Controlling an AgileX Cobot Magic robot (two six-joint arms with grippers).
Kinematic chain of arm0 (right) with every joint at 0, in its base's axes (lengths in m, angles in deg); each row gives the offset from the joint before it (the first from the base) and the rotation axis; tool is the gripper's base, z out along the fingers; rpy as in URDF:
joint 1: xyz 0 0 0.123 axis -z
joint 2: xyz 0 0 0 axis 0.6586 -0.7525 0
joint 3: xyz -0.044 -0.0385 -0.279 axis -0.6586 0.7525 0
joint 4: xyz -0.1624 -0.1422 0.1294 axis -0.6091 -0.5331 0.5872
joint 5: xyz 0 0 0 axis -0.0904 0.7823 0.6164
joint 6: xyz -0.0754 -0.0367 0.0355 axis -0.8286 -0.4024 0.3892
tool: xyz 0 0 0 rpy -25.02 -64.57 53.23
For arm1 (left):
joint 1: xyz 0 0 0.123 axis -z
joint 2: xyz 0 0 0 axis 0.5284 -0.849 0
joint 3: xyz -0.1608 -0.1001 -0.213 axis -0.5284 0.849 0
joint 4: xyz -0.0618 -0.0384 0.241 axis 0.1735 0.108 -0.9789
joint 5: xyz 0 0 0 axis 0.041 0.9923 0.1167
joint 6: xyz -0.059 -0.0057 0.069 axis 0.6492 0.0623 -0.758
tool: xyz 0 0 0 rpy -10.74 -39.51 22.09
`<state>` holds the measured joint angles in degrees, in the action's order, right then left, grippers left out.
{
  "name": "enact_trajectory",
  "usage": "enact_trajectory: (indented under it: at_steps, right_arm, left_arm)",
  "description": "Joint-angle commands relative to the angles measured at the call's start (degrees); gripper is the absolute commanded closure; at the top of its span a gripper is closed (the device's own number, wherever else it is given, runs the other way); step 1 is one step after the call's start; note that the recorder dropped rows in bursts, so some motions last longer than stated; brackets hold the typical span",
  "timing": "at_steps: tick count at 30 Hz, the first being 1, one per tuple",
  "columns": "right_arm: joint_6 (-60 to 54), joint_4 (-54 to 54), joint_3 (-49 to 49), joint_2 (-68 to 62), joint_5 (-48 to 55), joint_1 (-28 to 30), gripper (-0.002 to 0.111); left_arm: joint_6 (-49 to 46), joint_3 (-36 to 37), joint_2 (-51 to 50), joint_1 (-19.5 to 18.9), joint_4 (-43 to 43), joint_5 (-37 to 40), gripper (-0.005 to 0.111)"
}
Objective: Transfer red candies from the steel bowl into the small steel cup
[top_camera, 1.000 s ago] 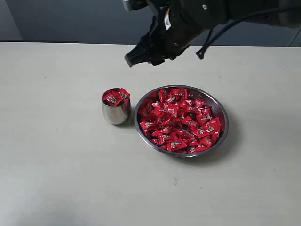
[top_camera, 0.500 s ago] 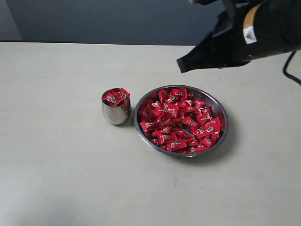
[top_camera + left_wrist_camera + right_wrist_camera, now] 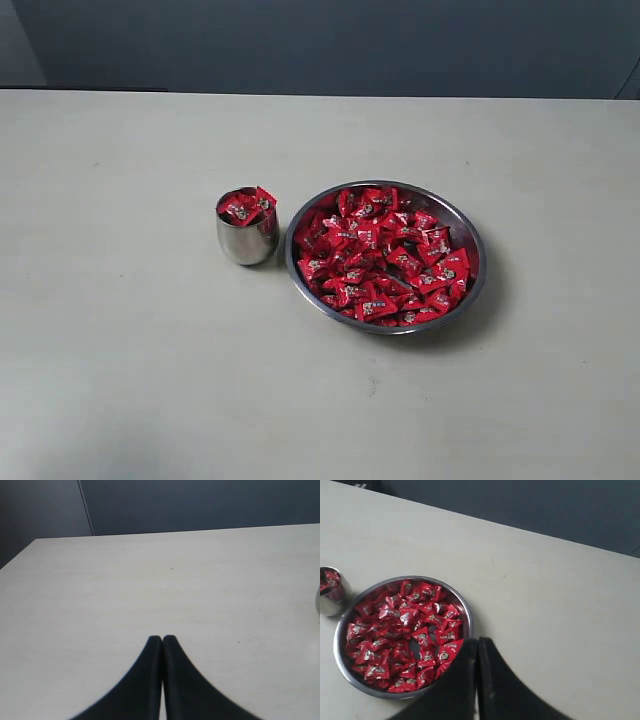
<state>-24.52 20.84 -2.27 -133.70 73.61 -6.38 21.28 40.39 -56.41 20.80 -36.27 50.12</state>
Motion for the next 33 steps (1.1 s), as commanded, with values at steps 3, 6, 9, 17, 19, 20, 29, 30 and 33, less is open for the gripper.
enact_trajectory:
  at_steps: [3,6,9,17,19,20,29,30,33]
  right_arm:
    - [-0.6,-3.6,0.3,2.9,1.3,1.1,0.109]
    - [-2.4,-0.2,0.3,3.9,-0.6,8.9,0.109]
    - [-14.5,10.6,0.6,5.0,-3.7,20.5,0.109]
    - [-39.6,32.9,8.7,16.2,-13.6,42.9,0.109]
    - [-39.6,32.8,10.9,19.3,-15.4,44.4,0.109]
    - [-39.6,32.5,12.5,21.8,-16.3,45.0,0.109]
    - [-39.4,32.4,24.4,33.3,-19.9,45.3,0.109]
    - [-39.4,32.4,25.2,33.4,-20.0,45.3,0.109]
    - [-39.2,32.4,27.9,33.4,-21.8,45.3,0.109]
  left_arm:
    - [0.1,0.3,0.3,0.4,-0.1,-0.4,0.106]
    - [0.1,0.3,0.3,0.4,-0.1,-0.4,0.106]
    - [0.1,0.3,0.3,0.4,-0.1,-0.4,0.106]
    - [0.1,0.3,0.3,0.4,-0.1,-0.4,0.106]
    - [0.1,0.3,0.3,0.4,-0.1,-0.4,0.106]
    - [0.1,0.3,0.3,0.4,-0.1,-0.4,0.106]
    - [0.1,0.3,0.3,0.4,-0.1,-0.4,0.106]
    - [0.1,0.3,0.3,0.4,-0.1,-0.4,0.106]
    - [0.1,0.3,0.3,0.4,-0.1,-0.4,0.106]
